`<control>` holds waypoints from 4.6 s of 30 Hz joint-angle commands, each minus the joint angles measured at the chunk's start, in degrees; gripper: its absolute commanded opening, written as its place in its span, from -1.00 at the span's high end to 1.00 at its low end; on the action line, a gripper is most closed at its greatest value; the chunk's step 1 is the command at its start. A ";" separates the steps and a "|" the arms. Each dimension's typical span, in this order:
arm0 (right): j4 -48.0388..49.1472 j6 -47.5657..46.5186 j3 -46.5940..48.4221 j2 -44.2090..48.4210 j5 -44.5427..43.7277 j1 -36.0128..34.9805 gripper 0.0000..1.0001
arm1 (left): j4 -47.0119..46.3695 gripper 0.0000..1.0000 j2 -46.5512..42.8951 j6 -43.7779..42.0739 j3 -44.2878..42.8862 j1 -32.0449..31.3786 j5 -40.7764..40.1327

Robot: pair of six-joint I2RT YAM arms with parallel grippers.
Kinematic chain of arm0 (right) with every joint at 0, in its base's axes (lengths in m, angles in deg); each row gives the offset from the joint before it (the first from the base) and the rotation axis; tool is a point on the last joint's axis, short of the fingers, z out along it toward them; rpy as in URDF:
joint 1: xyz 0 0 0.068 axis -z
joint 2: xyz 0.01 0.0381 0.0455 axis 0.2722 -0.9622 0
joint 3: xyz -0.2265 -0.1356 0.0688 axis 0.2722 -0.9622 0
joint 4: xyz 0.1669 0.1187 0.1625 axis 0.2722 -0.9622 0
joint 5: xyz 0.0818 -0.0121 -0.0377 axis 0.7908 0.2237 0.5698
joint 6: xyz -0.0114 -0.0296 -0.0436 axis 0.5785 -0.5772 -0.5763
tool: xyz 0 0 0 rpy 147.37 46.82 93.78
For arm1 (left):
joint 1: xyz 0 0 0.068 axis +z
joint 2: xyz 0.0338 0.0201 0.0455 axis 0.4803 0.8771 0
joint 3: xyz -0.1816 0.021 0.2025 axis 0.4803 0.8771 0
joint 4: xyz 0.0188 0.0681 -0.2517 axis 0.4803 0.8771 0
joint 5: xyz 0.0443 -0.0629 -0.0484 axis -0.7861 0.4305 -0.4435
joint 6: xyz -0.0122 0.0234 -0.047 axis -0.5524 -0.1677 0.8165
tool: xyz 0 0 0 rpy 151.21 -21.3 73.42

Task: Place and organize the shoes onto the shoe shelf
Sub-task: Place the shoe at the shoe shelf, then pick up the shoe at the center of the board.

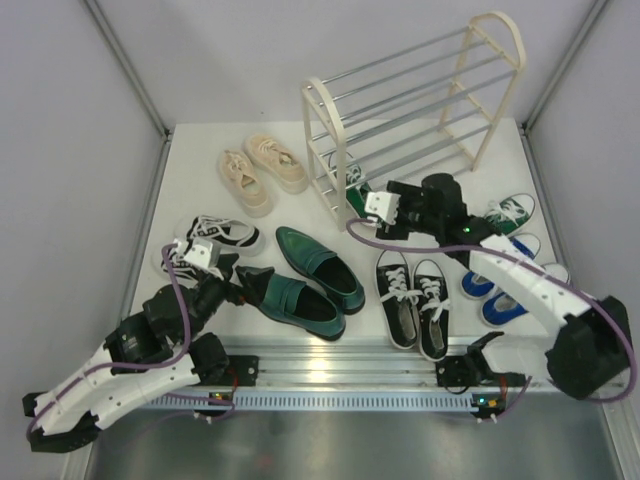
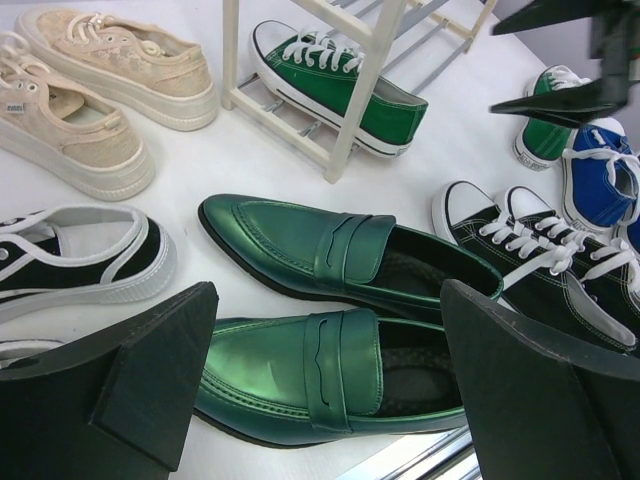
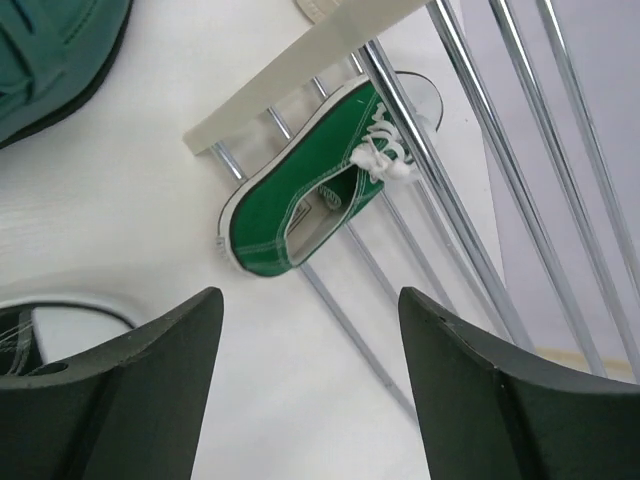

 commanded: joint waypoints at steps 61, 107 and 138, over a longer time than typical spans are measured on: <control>0.88 58.35 -0.61 1.10 13.23 53.25 1.00 | -7.35 -0.97 4.21 3.30 1.13 0.07 11.64; -41.13 7.11 0.18 28.28 33.83 7.81 1.00 | -56.75 -0.76 48.86 29.15 -0.98 0.07 23.96; -34.37 10.79 -9.49 36.37 38.40 12.37 -0.25 | -62.73 1.00 33.13 34.95 12.30 0.86 16.93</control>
